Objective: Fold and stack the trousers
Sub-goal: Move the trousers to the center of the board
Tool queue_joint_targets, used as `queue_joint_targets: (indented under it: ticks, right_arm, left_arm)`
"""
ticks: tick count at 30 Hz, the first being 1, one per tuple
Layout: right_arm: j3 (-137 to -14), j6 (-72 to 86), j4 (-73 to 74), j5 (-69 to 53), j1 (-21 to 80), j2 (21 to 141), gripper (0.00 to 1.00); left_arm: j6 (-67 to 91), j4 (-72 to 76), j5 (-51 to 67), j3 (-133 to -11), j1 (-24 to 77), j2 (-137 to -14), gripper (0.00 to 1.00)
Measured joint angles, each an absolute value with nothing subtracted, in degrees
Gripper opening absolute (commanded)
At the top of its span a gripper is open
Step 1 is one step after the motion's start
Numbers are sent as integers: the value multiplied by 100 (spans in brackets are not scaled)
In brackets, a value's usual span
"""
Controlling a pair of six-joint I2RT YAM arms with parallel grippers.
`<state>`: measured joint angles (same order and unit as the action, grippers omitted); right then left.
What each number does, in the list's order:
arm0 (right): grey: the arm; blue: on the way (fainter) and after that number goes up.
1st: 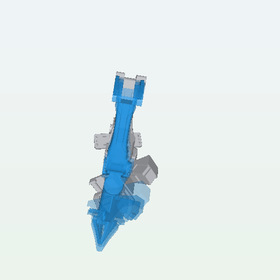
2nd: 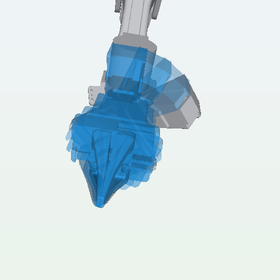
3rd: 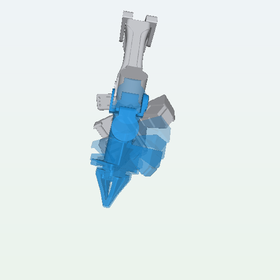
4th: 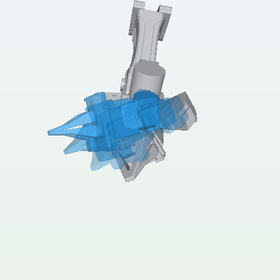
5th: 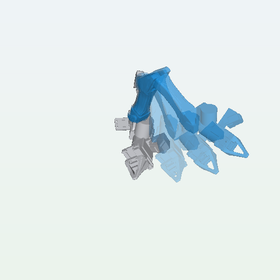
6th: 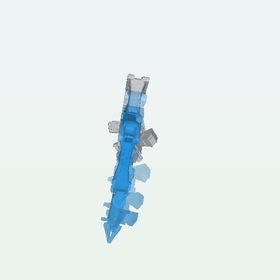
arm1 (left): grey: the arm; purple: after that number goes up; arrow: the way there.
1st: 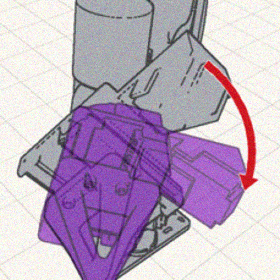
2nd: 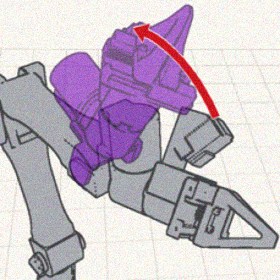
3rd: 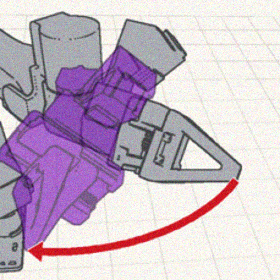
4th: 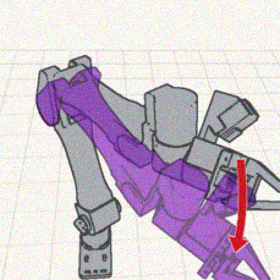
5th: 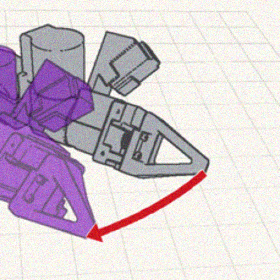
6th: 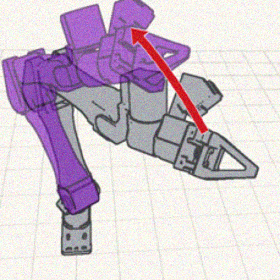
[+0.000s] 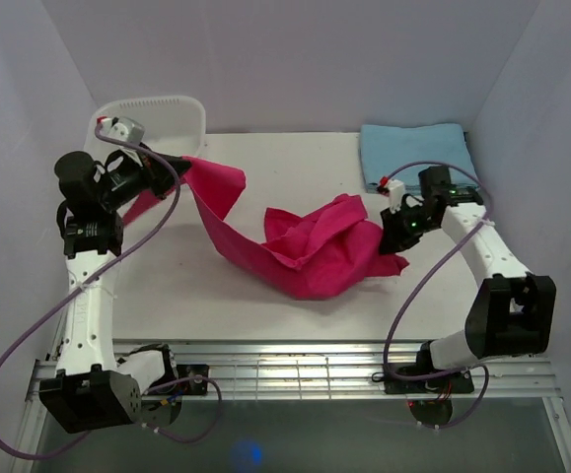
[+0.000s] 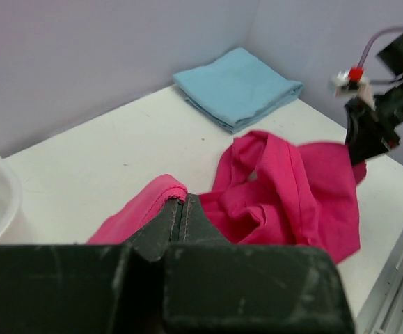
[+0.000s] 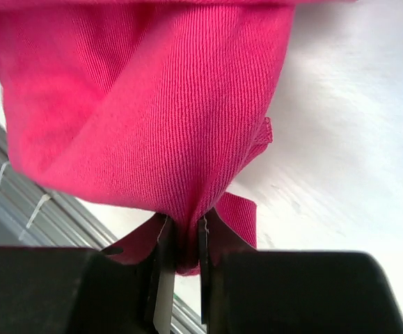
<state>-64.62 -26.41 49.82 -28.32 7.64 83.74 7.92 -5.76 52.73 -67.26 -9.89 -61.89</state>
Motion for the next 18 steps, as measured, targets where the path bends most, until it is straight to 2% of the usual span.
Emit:
queue_joint_targets:
  ticks: [6, 11, 12, 13, 14, 16, 17, 18]
  right_arm:
    - [-7328, -3345, 5607, -3114, -519, 7380, 8]
    - [-7881, -3581, 6145, -3131, -749, 6466, 8]
    - [-8114, -3548, 6241, -3175, -755, 6366, 8]
    - [-8344, -3487, 6329, -3240, -762, 6337, 8]
    - [-8576, -3420, 6364, -3345, -764, 6335, 8]
    - [-9089, -3124, 6368, -3699, -764, 6399, 8]
    - [-9286, -2888, 6318, -3898, -746, 6471, 8]
    - [-9402, -2672, 6211, -4066, -707, 6545, 8]
  left_arm:
    - [587, -781, 4606, -6598, 779, -6608, 0]
    - [692, -690, 3990, -6632, 2429, -7623, 0]
    - [770, -666, 3962, -6657, 2650, -7813, 9]
    - [888, -635, 3940, -6692, 2860, -8055, 24]
    - [993, -631, 3911, -6735, 2956, -8241, 48]
    - [1302, -639, 3841, -6823, 2895, -8510, 63]
    - [1466, -622, 3844, -6838, 2744, -8554, 76]
    - [1612, -582, 3870, -6838, 2499, -8543, 77]
